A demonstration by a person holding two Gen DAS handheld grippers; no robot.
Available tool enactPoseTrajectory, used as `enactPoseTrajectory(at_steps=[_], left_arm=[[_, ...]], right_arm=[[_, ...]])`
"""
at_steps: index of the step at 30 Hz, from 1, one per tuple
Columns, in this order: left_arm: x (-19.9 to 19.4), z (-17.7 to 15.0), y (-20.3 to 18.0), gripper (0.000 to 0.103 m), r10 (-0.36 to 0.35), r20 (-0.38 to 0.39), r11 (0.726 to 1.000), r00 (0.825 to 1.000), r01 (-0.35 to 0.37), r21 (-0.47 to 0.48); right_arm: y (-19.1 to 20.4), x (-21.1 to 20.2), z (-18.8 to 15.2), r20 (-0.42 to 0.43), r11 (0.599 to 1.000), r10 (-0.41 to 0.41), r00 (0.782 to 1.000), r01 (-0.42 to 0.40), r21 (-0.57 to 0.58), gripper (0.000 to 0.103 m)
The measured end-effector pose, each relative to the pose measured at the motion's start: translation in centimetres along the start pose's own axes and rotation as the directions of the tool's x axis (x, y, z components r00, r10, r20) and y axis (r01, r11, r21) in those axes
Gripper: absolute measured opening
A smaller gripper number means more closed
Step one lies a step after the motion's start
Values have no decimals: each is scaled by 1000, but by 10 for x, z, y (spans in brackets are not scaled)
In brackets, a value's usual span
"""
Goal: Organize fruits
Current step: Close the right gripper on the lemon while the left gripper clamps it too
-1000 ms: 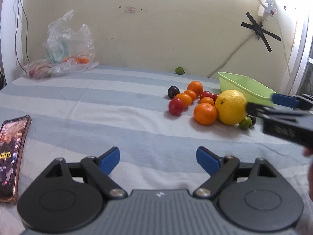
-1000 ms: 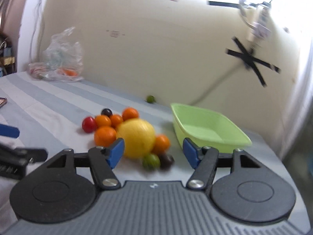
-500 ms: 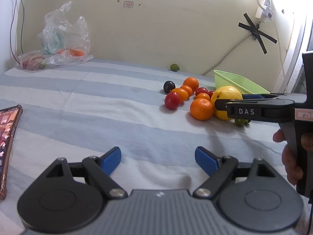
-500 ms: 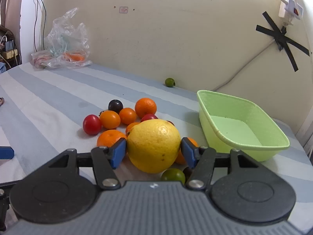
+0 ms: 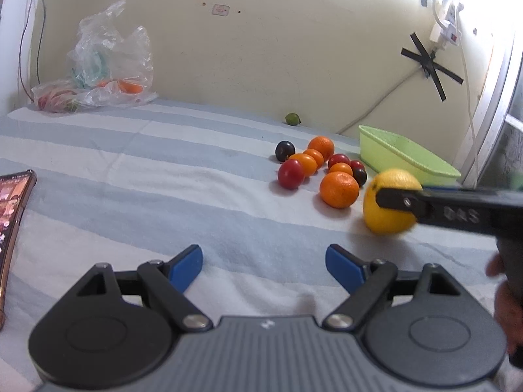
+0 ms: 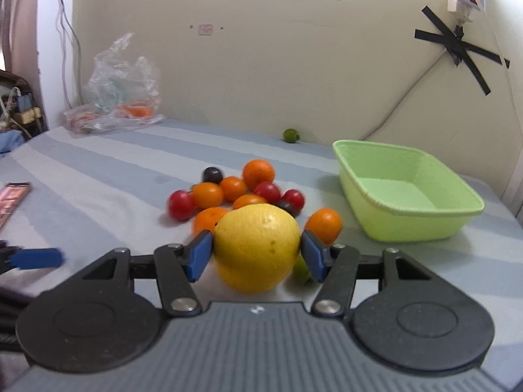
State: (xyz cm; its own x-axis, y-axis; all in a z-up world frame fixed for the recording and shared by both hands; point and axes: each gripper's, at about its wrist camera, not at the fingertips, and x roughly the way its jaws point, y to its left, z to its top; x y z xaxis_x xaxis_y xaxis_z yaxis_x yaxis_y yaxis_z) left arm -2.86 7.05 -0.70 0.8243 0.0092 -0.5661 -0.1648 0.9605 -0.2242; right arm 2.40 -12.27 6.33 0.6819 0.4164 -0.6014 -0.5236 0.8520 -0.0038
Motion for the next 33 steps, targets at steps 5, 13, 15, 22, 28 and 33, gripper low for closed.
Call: enactPoseTrajectory(at_steps=[5, 13, 15, 22, 28, 33], left_arm=[[-1, 1, 10, 86, -14, 17, 998, 1000, 15, -63], [3, 7, 3, 87, -25, 21, 998, 999, 26, -54], [5, 11, 5, 88, -29, 25, 997, 999, 30, -66], [13, 40, 20, 88, 3, 105, 993, 994, 9, -115], [49, 72, 36, 60, -38, 59, 985, 998, 48, -166], [51, 67, 34, 61, -65, 49, 987, 997, 71, -147]], right_arm=[[-4, -25, -2, 27, 990, 109, 994, -111, 89, 16], [-3, -11, -12, -79, 978, 147, 986, -133, 162, 5], [-5, -9, -17, -84, 974, 160, 984, -143, 176, 5], [-10, -16, 0, -1, 981, 162, 987, -160, 110, 10], [-6, 3, 18, 20, 974, 209, 978, -210, 87, 13], [3, 7, 17, 24, 970, 234, 972, -235, 63, 22]])
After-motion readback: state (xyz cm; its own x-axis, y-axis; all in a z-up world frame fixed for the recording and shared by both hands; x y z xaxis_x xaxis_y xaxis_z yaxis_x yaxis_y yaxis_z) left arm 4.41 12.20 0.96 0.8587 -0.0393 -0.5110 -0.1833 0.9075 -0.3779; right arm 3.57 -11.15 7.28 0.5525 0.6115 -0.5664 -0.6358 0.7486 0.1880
